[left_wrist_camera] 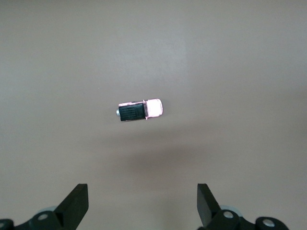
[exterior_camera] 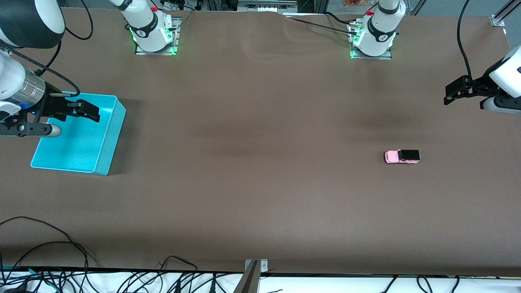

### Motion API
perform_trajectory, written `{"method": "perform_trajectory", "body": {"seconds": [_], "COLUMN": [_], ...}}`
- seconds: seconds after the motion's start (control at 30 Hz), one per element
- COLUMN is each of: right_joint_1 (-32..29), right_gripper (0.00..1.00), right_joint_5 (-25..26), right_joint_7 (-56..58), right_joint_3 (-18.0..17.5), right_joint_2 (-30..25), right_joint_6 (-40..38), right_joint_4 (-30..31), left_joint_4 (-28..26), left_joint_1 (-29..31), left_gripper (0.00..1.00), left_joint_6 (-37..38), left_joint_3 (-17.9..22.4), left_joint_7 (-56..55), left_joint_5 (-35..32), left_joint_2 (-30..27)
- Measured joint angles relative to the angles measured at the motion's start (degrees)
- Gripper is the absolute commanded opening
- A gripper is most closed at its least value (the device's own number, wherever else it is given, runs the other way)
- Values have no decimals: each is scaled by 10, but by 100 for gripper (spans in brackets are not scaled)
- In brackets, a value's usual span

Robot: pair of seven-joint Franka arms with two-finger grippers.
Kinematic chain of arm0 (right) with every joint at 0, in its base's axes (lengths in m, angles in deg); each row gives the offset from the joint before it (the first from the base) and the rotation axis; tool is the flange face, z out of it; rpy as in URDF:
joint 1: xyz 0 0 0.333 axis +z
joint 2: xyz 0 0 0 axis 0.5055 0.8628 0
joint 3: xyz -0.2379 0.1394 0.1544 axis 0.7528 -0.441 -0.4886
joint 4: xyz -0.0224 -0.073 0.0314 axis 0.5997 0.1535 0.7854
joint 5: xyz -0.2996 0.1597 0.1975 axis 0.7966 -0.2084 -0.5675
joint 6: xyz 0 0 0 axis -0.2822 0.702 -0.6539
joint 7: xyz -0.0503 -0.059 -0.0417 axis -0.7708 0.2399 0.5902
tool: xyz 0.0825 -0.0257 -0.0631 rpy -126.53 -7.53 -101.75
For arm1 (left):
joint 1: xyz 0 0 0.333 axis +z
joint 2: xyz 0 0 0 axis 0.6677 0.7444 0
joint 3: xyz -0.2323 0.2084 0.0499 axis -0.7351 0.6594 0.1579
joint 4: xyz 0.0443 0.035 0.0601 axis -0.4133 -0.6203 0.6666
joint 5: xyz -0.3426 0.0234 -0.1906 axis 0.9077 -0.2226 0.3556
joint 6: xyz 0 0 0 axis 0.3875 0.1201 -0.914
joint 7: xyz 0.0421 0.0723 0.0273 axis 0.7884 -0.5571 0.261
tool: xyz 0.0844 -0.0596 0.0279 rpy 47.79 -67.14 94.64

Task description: Wind and store pink jeep toy

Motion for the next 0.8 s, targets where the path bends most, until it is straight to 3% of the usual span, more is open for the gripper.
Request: {"method": "perform_trajectory", "body": {"seconds": [0.8], "right_joint_1": [0], "right_gripper": [100], "right_joint_5": [0], "right_joint_7": [0], "right_joint_3": [0], "right_joint_2": [0], "right_joint_6": [0], "right_joint_4": [0], "left_joint_4": [-63], "left_joint_1": [27], "left_gripper": [100], "left_joint_6": [-21], "left_joint_3": [10], "left_joint_7": [1], "left_joint_5": [0], "left_joint_2": [21]}}
